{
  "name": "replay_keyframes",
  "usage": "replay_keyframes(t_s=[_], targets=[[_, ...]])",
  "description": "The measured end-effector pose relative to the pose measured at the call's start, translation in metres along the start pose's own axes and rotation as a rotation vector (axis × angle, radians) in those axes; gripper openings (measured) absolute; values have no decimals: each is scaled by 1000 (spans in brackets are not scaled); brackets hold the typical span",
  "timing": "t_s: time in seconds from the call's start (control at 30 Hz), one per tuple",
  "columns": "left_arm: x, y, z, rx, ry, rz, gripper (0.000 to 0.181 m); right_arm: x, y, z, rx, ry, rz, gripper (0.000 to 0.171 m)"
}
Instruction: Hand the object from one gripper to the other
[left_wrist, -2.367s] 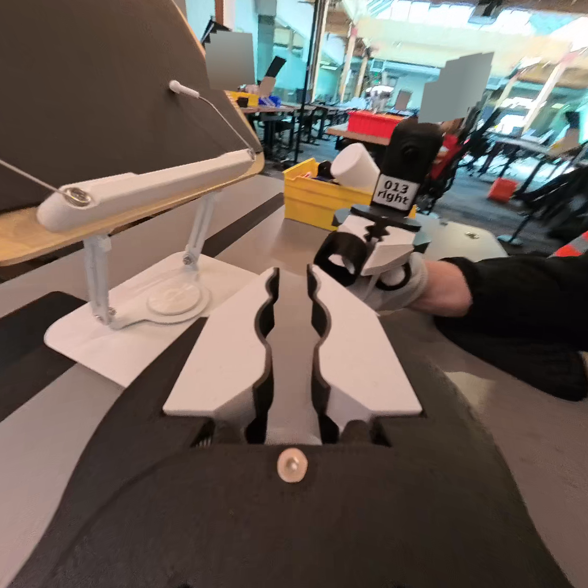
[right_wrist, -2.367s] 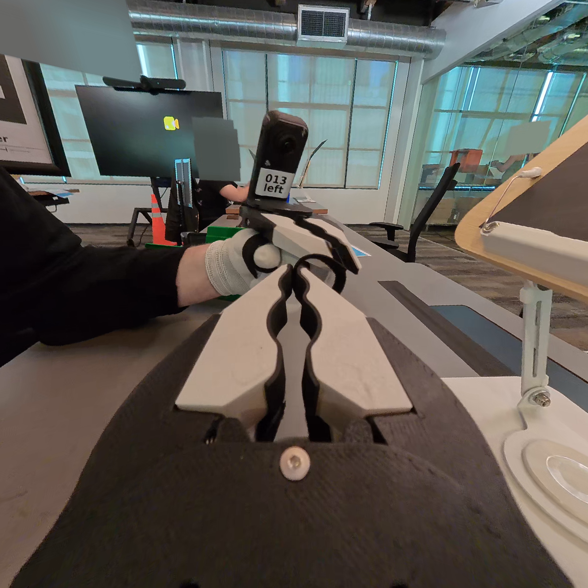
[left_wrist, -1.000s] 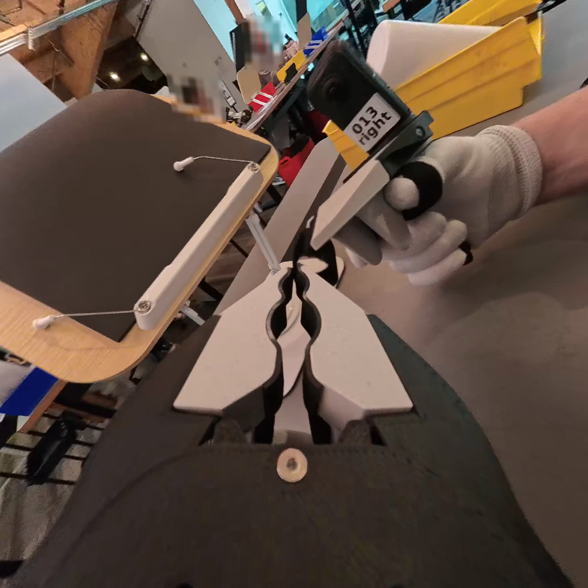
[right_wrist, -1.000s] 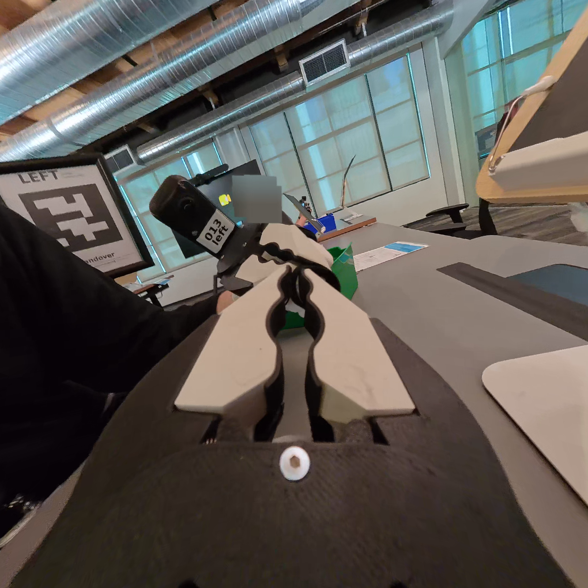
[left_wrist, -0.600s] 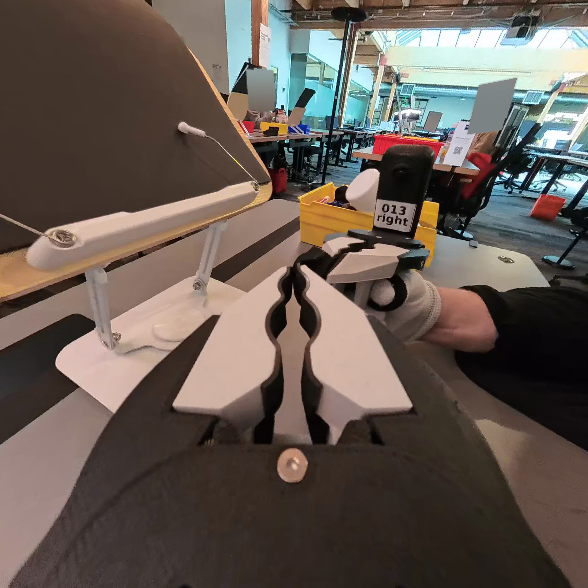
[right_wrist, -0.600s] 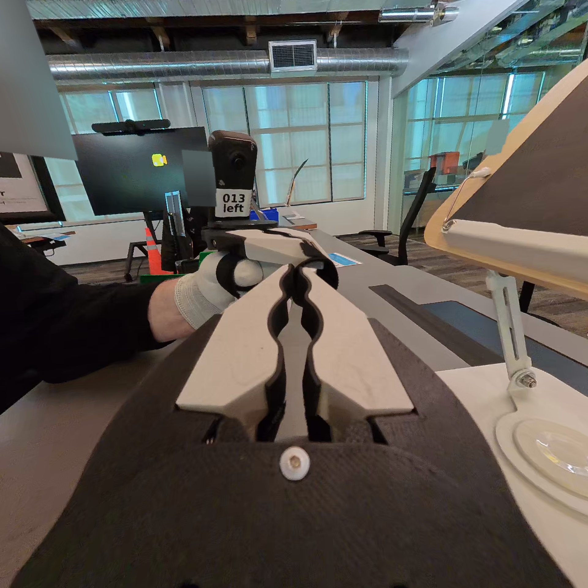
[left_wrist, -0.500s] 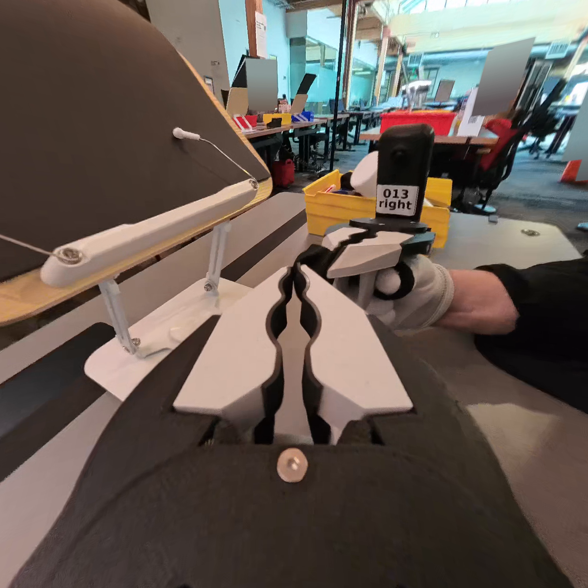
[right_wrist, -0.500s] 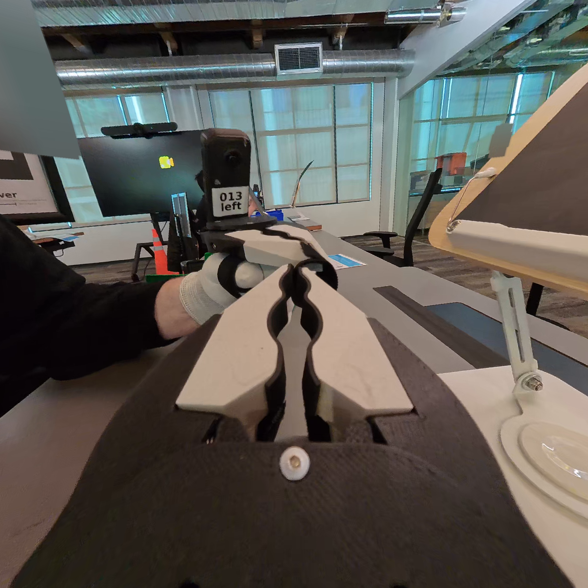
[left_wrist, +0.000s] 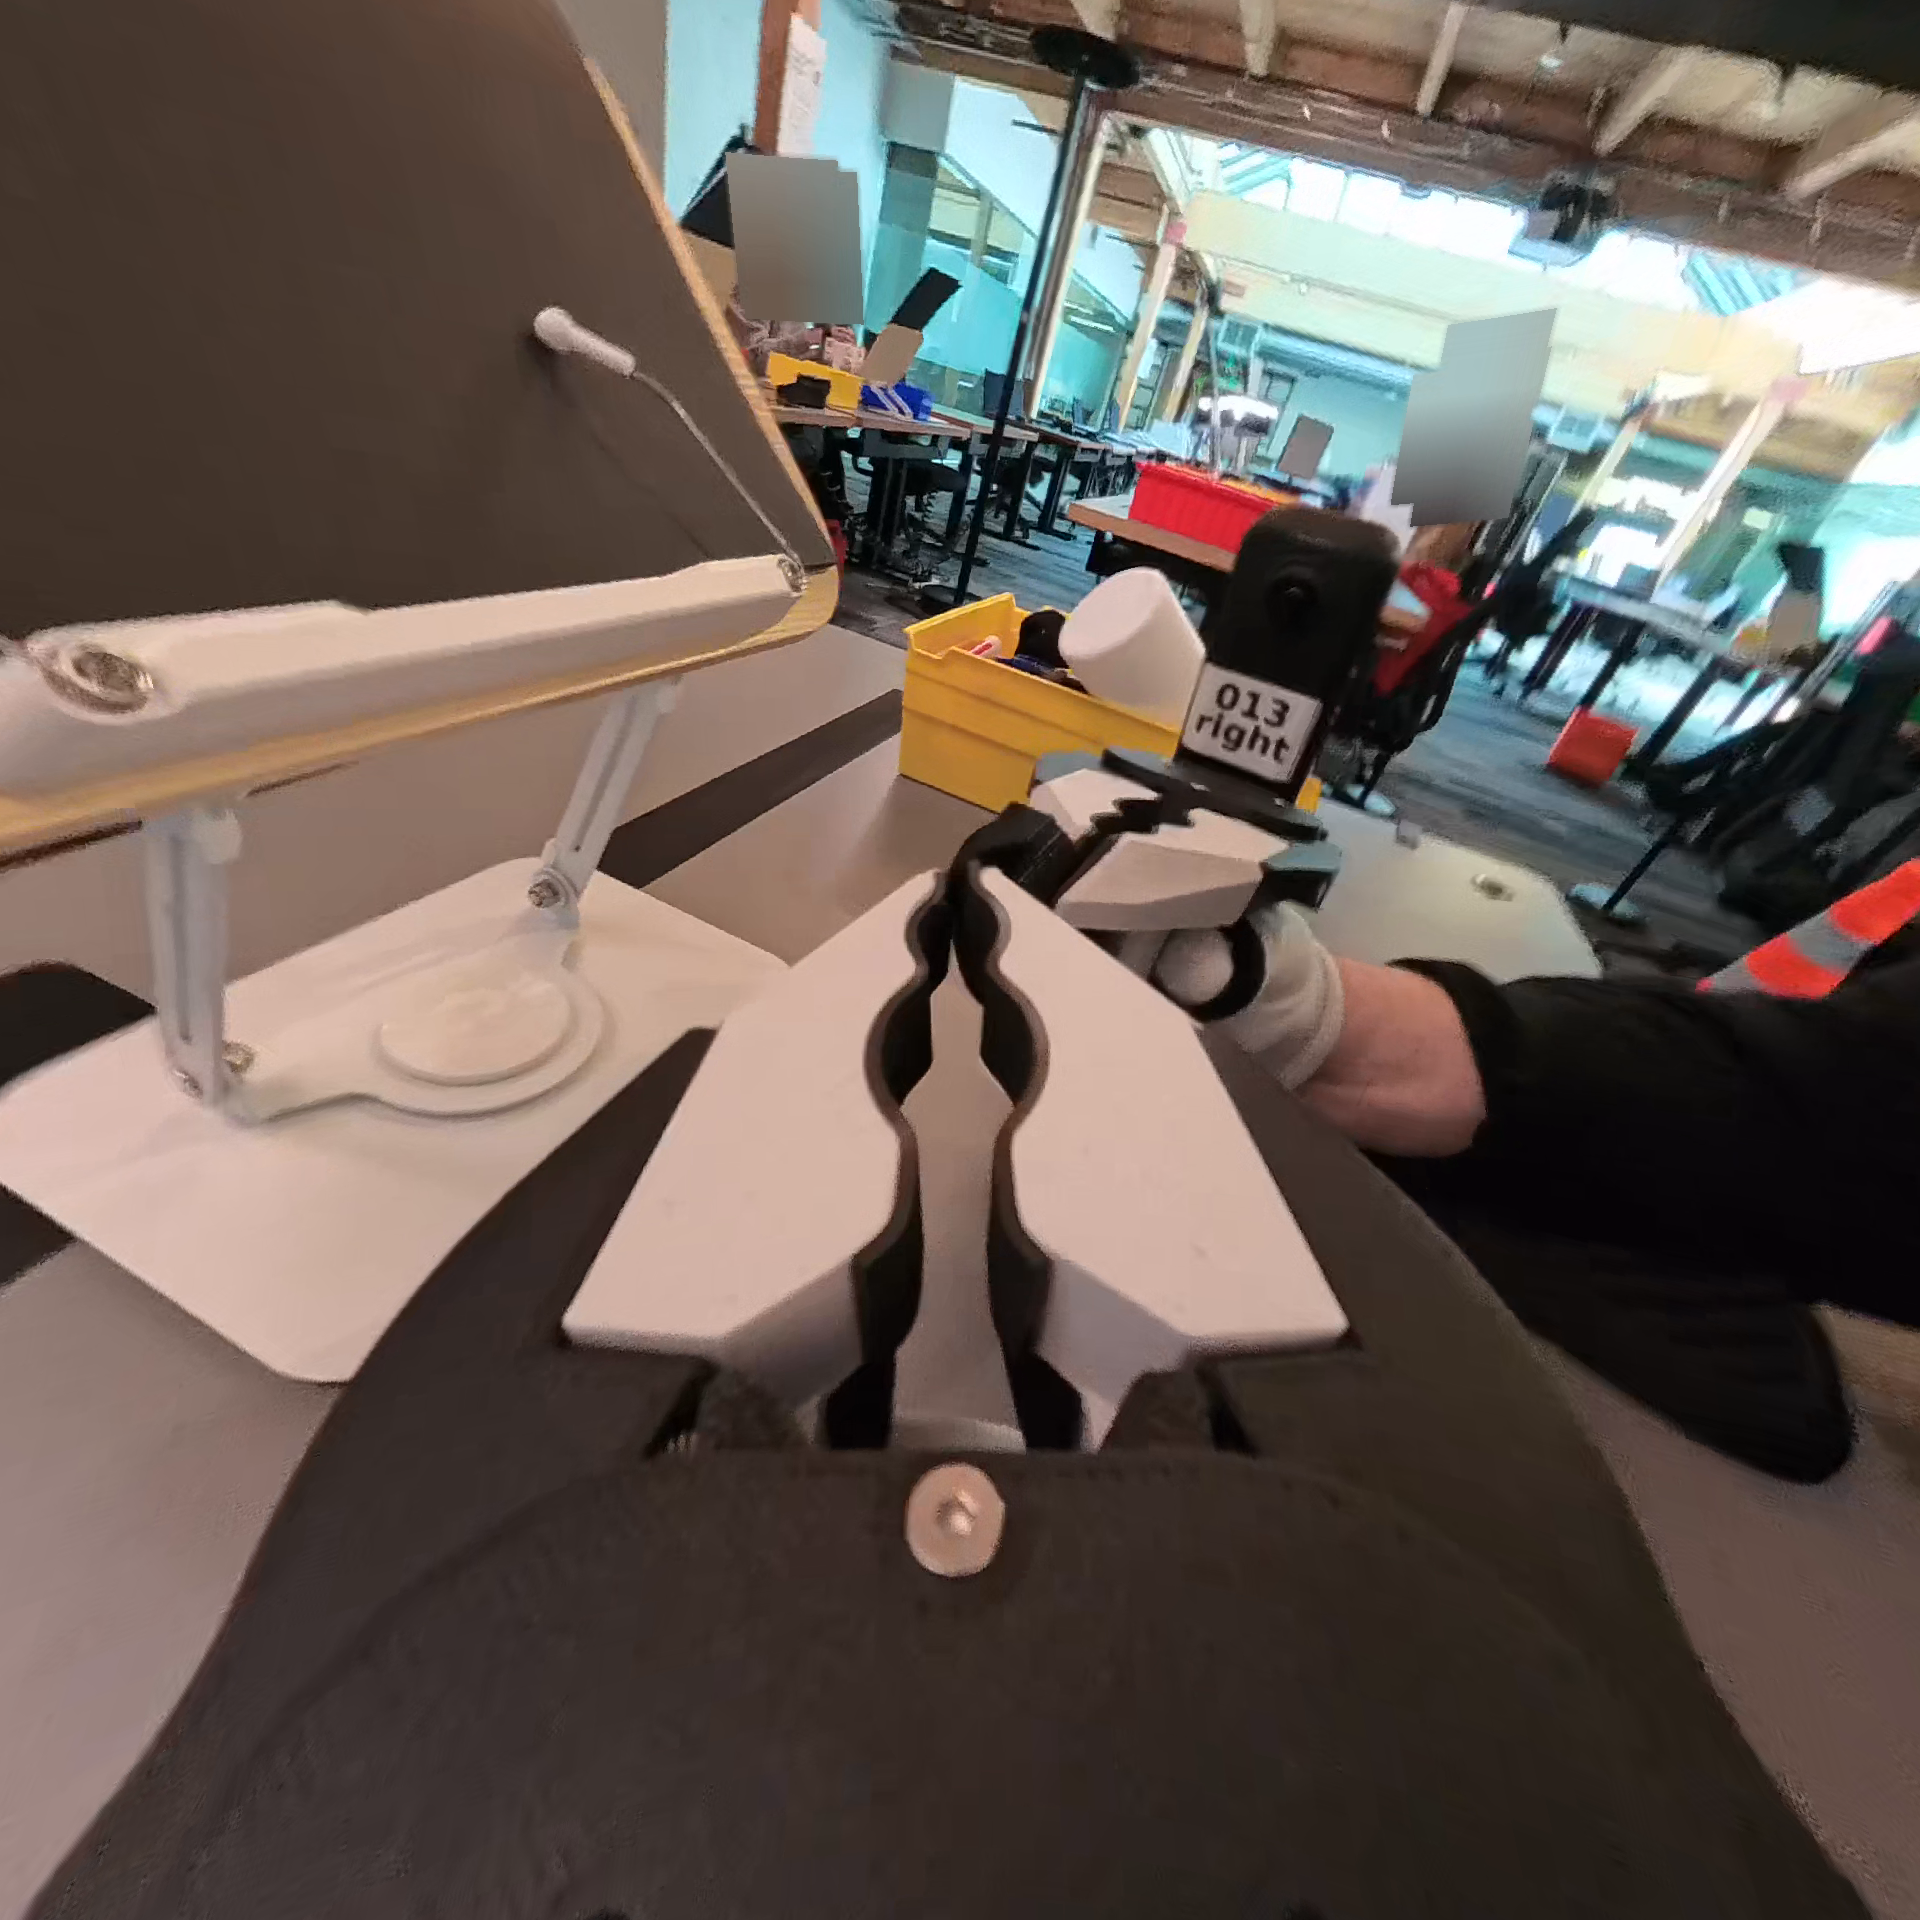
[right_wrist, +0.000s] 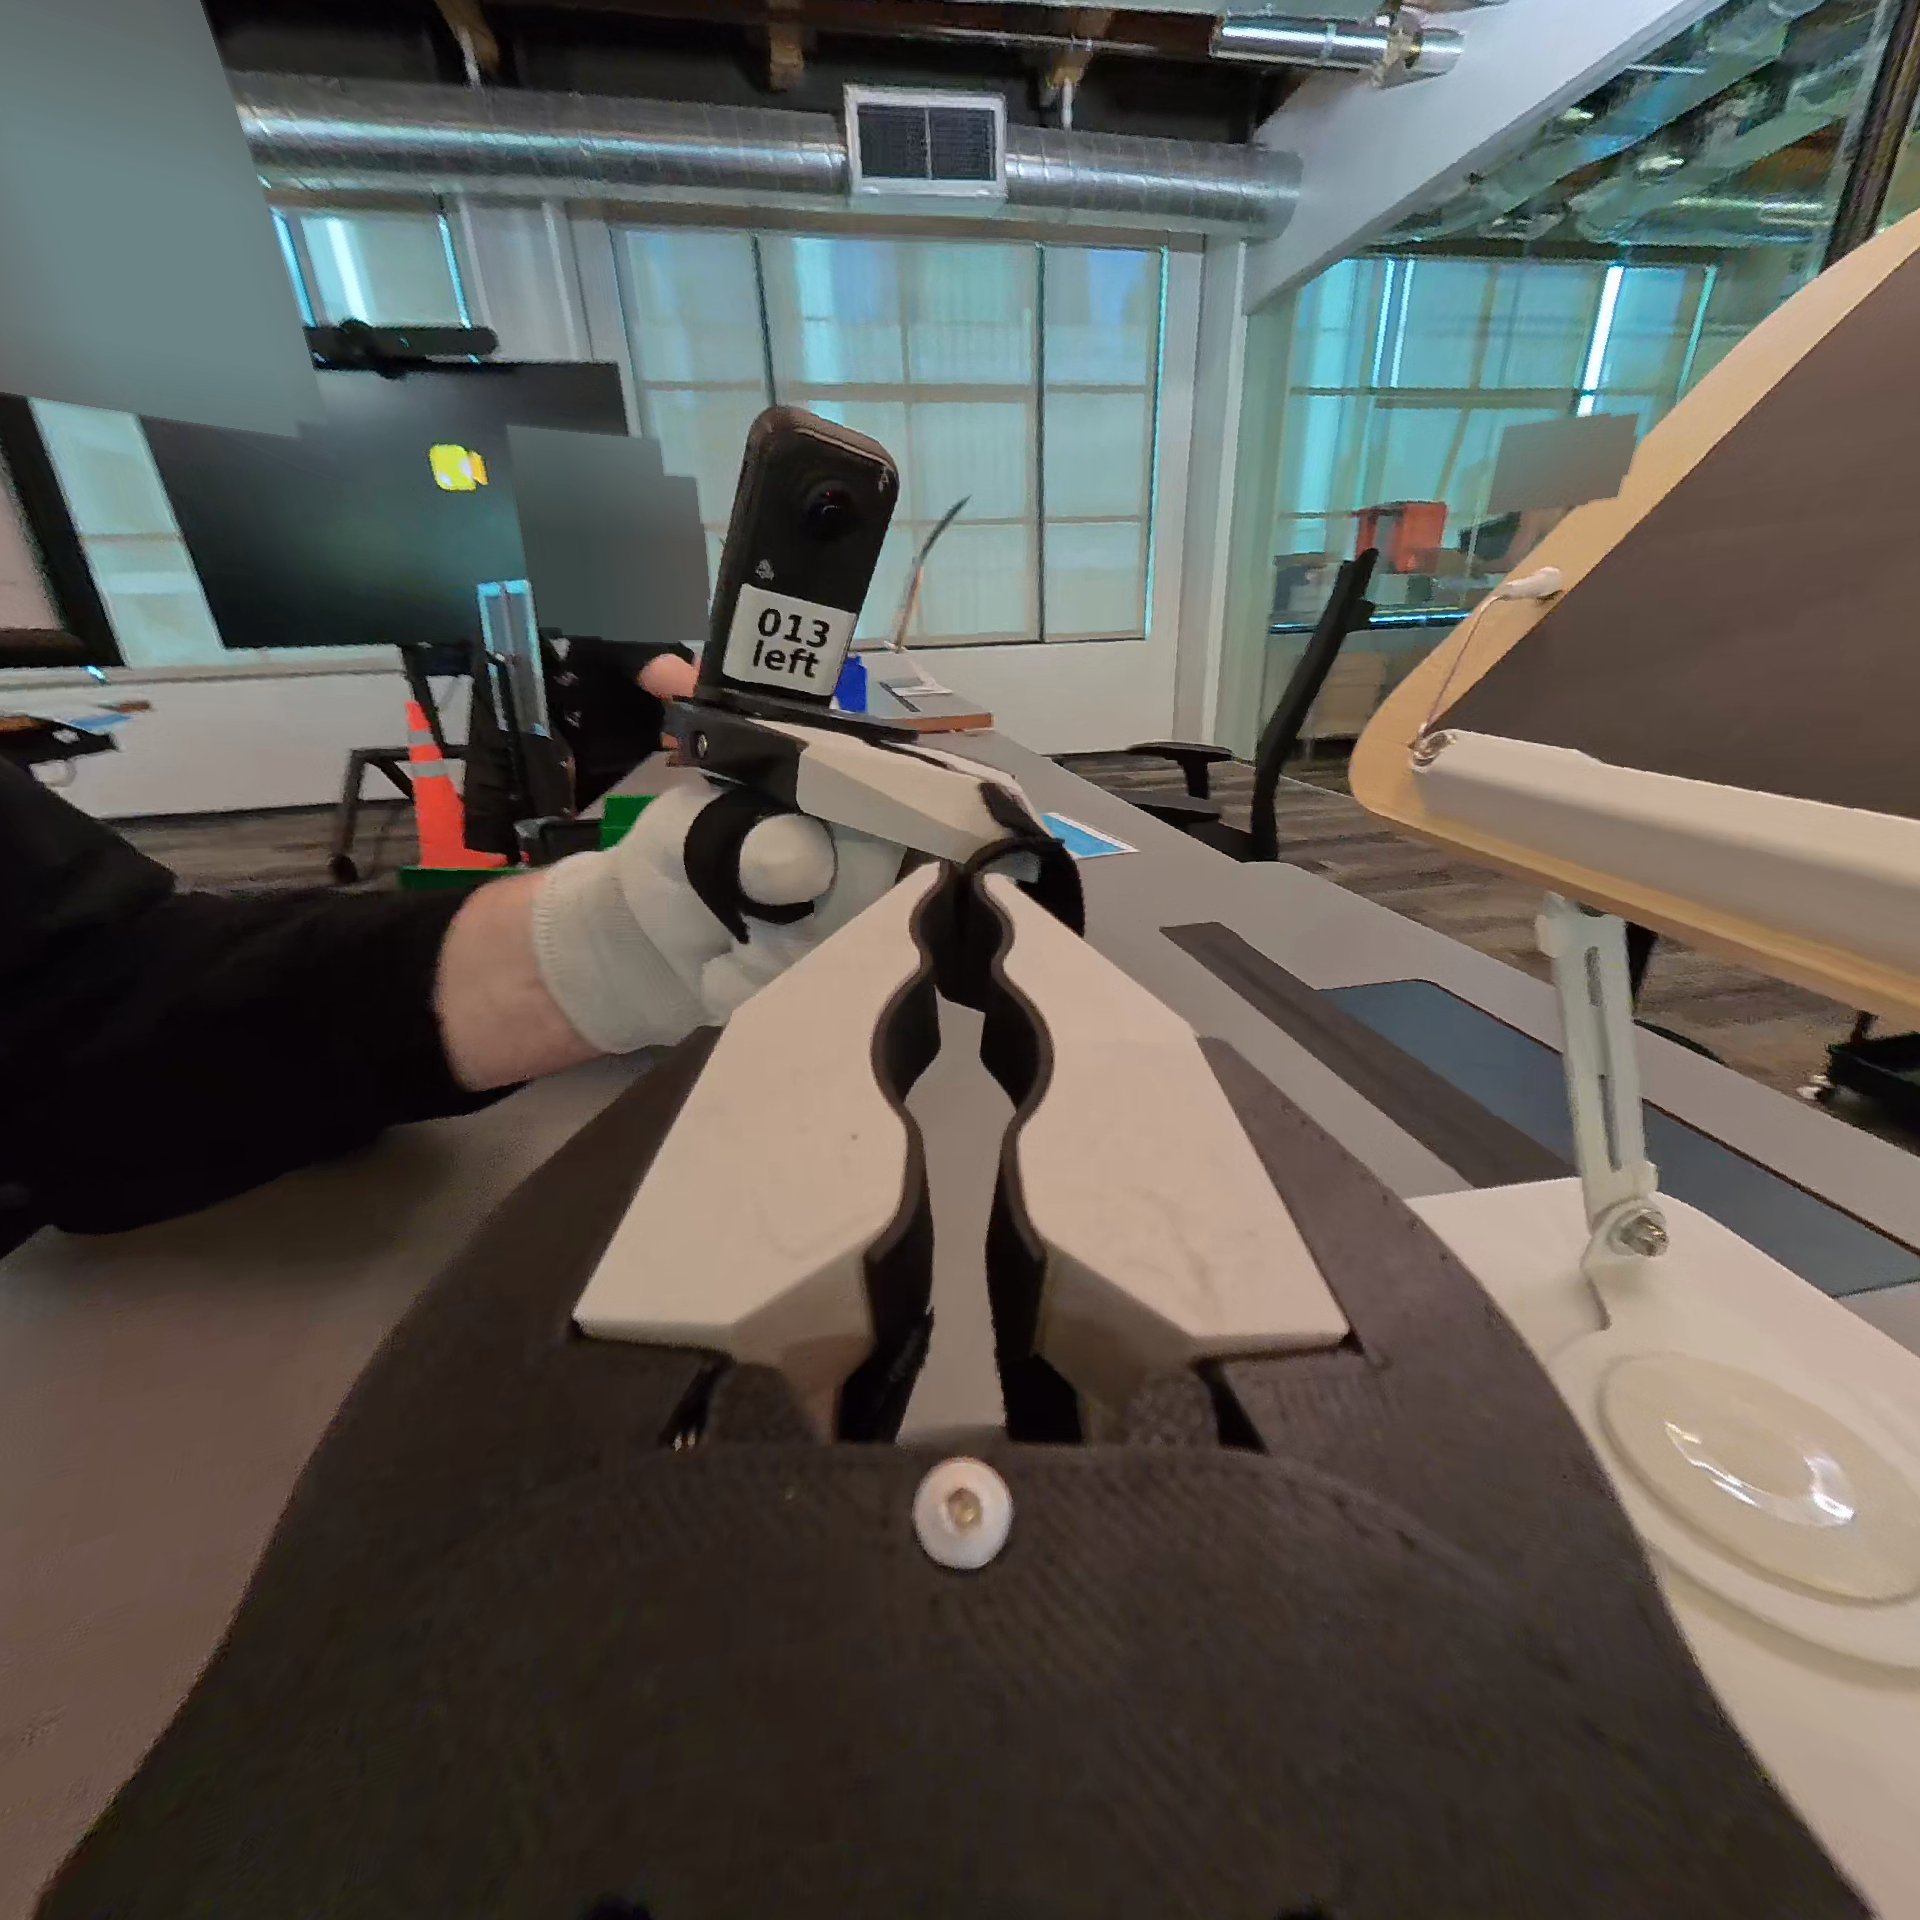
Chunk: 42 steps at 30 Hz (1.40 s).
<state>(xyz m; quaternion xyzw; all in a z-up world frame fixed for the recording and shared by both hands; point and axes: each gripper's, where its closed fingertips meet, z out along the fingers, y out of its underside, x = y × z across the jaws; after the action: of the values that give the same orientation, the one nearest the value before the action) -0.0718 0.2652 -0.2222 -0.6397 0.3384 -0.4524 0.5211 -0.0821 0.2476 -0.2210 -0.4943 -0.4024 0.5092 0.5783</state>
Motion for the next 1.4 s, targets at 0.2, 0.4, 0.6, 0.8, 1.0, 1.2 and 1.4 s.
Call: replay_keyframes(t_s=[0.2, 0.4, 0.6, 0.8, 1.0, 1.2, 1.4], targets=[[-10, -5, -17, -59, -103, 221, 20, 5, 2, -2, 12, -6, 52, 0], [8, 1, -8, -95, -84, 399, 23, -3, 9, 3, -17, -47, 59, 0], [6, 2, -7, -83, -98, 409, 9, -5, 9, 3, -14, -62, 72, 0], [4, 1, -5, -80, -129, 424, 0, -6, 8, 2, -13, -71, 71, 0], [-8, -4, -6, -55, -186, 289, 0, -7, 9, 5, -34, -38, -1, 0], [-25, -2, -9, -63, -262, 233, 0, -26, 24, 15, -120, -84, -114, 0], [-30, -6, -13, -48, -283, 215, 0, -13, 24, 10, -110, -44, -87, 0]])
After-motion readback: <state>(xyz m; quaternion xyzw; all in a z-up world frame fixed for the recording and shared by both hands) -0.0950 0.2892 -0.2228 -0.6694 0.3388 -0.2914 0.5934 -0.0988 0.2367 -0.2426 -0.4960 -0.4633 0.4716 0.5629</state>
